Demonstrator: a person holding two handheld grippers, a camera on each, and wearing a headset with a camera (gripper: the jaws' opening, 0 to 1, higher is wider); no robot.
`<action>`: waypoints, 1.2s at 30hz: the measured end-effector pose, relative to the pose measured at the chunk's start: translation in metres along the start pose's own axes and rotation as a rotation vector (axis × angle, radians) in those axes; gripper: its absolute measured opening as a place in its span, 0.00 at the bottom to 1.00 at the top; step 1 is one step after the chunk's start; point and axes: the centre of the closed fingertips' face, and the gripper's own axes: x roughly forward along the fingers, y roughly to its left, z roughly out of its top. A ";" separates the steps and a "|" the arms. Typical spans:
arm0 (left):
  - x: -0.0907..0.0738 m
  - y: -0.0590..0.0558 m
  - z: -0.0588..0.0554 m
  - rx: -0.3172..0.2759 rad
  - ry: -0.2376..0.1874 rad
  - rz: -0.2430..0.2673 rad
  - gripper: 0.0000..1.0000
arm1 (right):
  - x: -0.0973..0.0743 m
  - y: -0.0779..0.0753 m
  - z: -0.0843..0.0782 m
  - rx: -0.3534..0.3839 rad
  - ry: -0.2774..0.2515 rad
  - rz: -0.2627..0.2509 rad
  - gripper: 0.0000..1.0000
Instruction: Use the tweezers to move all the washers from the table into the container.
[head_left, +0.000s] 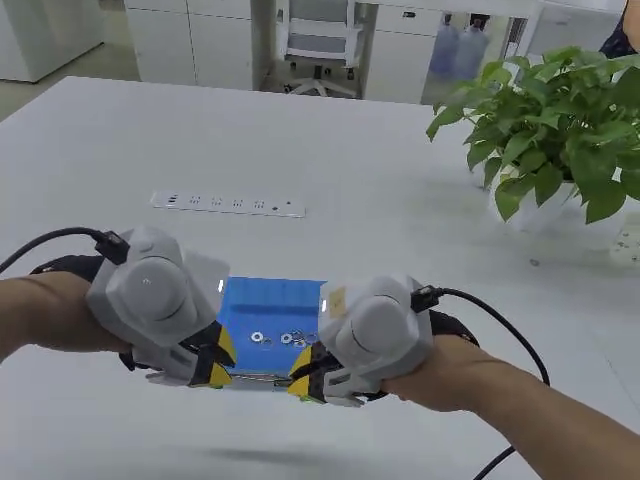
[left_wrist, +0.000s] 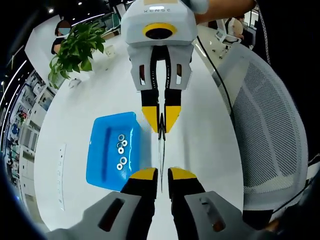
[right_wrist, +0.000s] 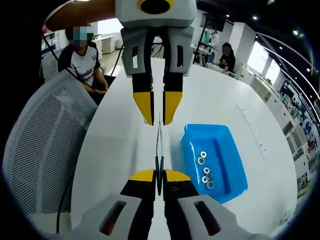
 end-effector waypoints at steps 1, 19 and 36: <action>0.003 -0.001 -0.001 0.001 -0.001 0.002 0.12 | 0.000 0.002 -0.002 -0.003 0.004 0.002 0.05; 0.037 -0.032 -0.021 -0.003 0.044 -0.048 0.05 | 0.014 0.026 -0.022 0.013 0.022 0.034 0.06; 0.058 -0.036 -0.033 -0.036 0.039 -0.040 0.05 | 0.033 0.037 -0.035 0.039 0.035 0.059 0.06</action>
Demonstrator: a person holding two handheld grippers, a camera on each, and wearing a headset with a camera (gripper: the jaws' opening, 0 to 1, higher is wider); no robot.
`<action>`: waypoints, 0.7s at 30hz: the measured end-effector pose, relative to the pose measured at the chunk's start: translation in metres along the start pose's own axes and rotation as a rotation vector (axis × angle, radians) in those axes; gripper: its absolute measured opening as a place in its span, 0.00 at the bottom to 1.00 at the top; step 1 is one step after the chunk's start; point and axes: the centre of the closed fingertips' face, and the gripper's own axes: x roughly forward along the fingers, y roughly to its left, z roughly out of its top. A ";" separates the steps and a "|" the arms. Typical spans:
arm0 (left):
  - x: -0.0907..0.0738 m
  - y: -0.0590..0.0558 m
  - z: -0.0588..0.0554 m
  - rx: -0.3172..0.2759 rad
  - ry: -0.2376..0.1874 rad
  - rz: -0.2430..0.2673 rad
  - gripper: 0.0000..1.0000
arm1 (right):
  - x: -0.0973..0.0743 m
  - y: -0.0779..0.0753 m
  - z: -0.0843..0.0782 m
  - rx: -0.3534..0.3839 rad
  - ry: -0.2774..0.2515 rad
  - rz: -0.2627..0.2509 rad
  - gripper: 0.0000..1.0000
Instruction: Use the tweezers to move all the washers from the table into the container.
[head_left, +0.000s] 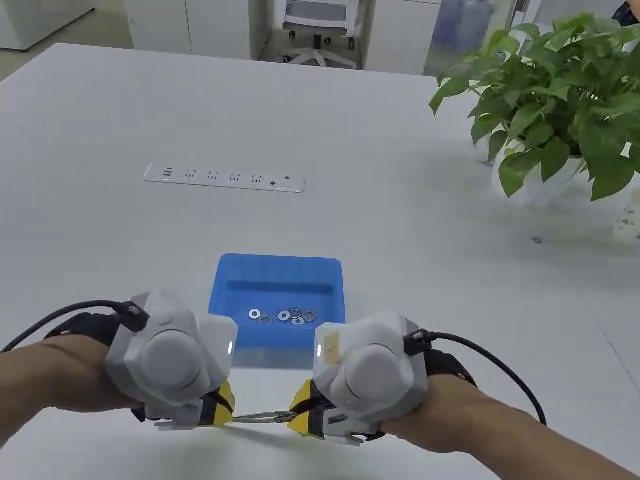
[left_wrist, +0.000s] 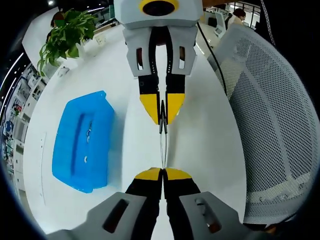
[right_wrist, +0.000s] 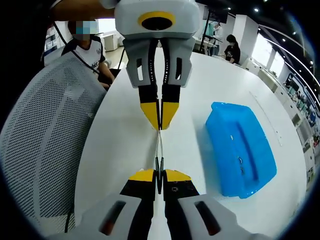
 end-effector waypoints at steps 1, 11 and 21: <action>0.001 0.000 -0.001 0.000 0.003 0.000 0.05 | 0.001 -0.001 0.000 0.006 -0.001 -0.001 0.06; 0.007 -0.004 -0.012 -0.005 0.023 -0.011 0.07 | 0.007 0.000 -0.009 -0.002 0.022 0.015 0.06; 0.011 -0.008 -0.015 -0.022 0.019 -0.021 0.07 | 0.012 0.005 -0.019 -0.034 0.057 0.023 0.08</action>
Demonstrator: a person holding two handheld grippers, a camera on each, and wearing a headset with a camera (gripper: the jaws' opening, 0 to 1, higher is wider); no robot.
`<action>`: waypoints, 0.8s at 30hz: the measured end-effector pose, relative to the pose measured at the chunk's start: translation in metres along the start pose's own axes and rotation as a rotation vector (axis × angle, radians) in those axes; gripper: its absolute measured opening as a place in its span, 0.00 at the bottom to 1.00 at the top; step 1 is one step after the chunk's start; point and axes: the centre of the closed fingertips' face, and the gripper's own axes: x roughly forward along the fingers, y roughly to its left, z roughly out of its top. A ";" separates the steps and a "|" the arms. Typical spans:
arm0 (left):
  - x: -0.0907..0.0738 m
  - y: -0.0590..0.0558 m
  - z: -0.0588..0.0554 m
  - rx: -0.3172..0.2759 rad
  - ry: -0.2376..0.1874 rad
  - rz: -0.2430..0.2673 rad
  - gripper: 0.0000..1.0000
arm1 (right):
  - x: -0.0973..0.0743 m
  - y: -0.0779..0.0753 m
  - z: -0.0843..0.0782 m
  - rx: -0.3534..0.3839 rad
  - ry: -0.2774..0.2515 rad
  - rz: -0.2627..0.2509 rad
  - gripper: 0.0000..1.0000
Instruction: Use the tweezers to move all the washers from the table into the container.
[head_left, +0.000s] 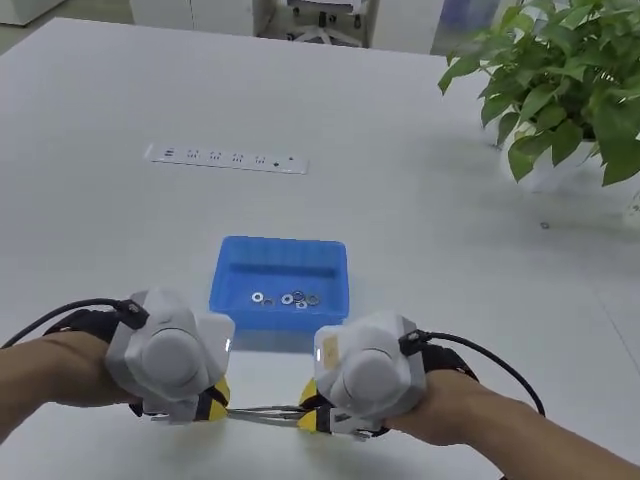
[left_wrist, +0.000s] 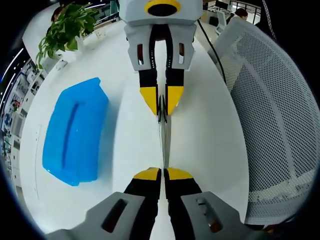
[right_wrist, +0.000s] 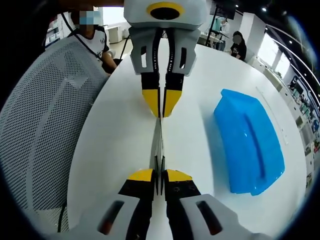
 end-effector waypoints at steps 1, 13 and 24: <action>0.000 0.000 0.000 -0.002 -0.001 0.000 0.07 | 0.000 0.000 0.000 -0.003 0.000 0.001 0.09; 0.001 -0.001 0.001 -0.010 -0.009 -0.003 0.07 | 0.000 -0.002 0.001 -0.019 0.000 -0.011 0.12; -0.001 0.001 -0.002 -0.016 -0.006 0.012 0.09 | -0.002 -0.002 0.000 -0.017 0.005 -0.027 0.18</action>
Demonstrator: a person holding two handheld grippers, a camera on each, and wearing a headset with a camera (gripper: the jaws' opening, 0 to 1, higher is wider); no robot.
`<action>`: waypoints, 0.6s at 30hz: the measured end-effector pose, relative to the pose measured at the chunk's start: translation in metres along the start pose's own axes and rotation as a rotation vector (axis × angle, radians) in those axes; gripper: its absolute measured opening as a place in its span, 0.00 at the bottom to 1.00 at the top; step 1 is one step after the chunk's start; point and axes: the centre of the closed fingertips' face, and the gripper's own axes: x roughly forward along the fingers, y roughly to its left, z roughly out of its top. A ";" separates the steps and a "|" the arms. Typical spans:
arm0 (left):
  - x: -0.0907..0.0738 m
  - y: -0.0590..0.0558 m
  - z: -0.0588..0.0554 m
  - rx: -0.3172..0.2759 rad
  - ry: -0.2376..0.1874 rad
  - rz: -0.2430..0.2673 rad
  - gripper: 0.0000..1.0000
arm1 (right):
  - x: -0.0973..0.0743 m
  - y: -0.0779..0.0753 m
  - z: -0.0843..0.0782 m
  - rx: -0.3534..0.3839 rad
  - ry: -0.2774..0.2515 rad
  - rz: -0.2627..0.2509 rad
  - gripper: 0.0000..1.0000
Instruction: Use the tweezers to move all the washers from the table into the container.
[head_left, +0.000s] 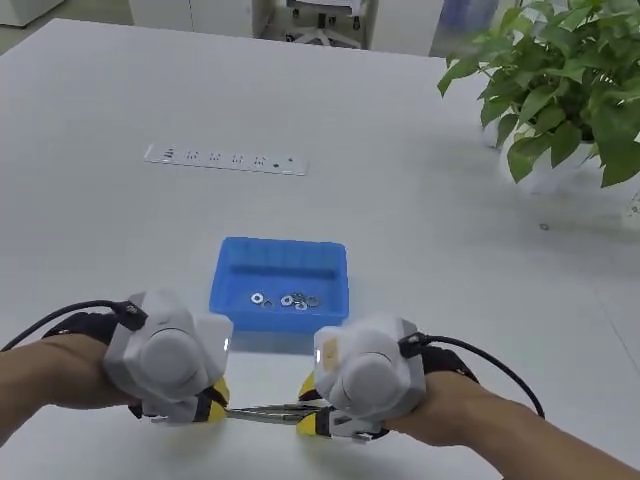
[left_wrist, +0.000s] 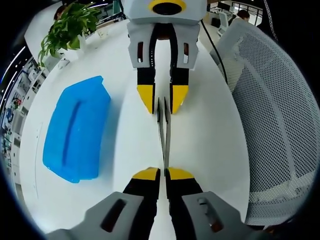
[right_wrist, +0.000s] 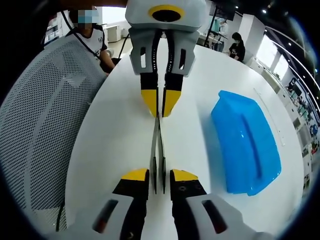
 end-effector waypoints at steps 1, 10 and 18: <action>-0.001 0.001 -0.001 -0.001 0.001 0.004 0.09 | -0.001 0.000 0.000 0.005 -0.004 -0.006 0.19; -0.014 0.008 -0.003 -0.063 -0.040 0.047 0.20 | -0.015 -0.008 -0.002 0.059 -0.029 -0.067 0.29; -0.035 0.017 0.001 -0.160 -0.145 0.096 0.30 | -0.041 -0.026 -0.007 0.167 -0.100 -0.158 0.43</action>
